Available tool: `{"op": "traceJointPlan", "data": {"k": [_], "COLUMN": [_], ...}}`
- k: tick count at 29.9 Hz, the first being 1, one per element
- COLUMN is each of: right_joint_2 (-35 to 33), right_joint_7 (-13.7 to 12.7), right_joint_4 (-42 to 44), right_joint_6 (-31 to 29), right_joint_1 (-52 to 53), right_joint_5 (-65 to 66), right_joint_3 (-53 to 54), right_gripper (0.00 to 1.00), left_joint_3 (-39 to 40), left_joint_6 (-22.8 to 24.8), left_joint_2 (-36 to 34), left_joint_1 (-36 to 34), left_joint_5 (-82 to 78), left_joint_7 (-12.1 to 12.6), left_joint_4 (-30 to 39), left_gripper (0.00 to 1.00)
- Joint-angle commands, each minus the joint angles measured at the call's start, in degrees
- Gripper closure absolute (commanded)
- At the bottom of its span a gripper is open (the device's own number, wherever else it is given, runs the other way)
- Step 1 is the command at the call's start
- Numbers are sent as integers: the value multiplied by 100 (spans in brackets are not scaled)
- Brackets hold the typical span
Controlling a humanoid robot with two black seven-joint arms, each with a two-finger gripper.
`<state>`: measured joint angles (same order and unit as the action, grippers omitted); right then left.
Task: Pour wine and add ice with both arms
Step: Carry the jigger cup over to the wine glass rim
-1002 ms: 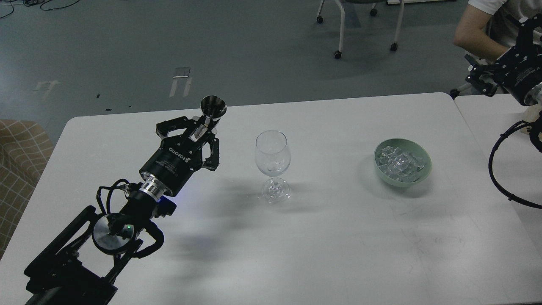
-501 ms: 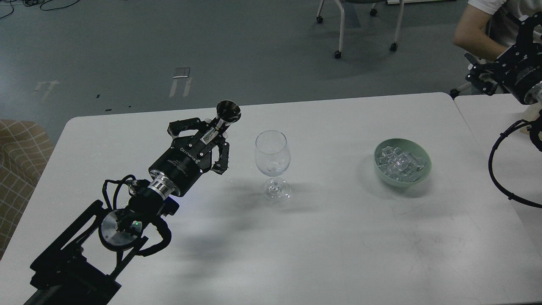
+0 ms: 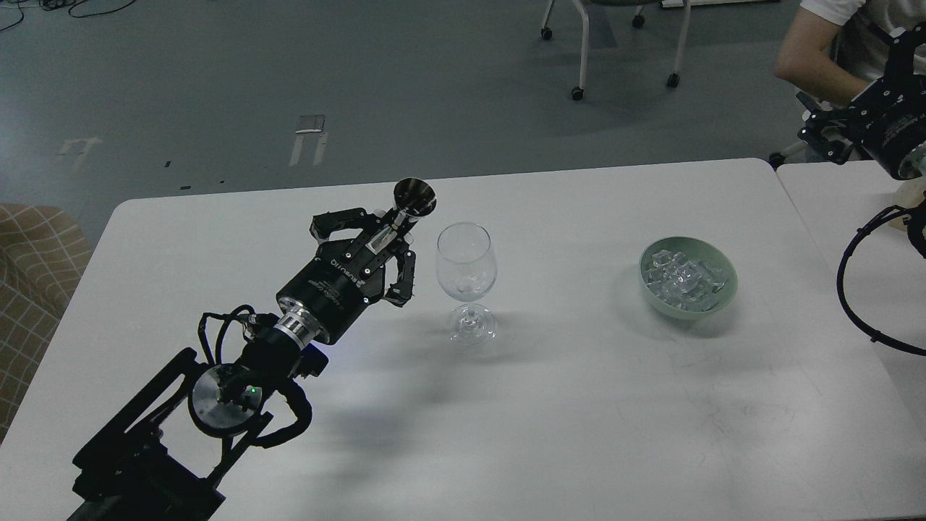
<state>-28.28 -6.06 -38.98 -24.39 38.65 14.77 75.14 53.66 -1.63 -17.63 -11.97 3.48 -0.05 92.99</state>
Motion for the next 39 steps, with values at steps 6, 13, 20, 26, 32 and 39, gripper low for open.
{"op": "traceJointPlan", "data": {"k": [6, 13, 20, 26, 32, 39], "right_joint_2": [-72, -72, -55, -169, -186, -178], "right_joint_7": [9, 9, 9, 9, 9, 9], "right_joint_4": [5, 5, 5, 5, -30, -48], "right_joint_6": [-14, -22, -22, -40, -49, -49], "right_joint_1": [-15, -15, -15, -6, -6, -6], "right_joint_5": [-9, -9, -9, -9, -9, -18], "right_joint_3": [10, 10, 10, 36, 45, 115], "right_gripper": [0, 0, 0, 0, 0, 0], "left_joint_3": [-22, -22, -22, -22, -22, -22], "left_joint_6": [-224, -224, -207, -242, -233, -215], "left_joint_2": [137, 50, 58, 50, 23, -65], "left_joint_1": [-78, -130, -139, -218, -236, -253], "left_joint_5": [-295, -400, -779, -945, -1235, -1533], "left_joint_7": [67, 129, 190, 207, 454, 454], "left_joint_4": [-9, -9, -18, -9, -18, -18], "left_gripper": [100, 100, 100, 100, 100, 100]}}
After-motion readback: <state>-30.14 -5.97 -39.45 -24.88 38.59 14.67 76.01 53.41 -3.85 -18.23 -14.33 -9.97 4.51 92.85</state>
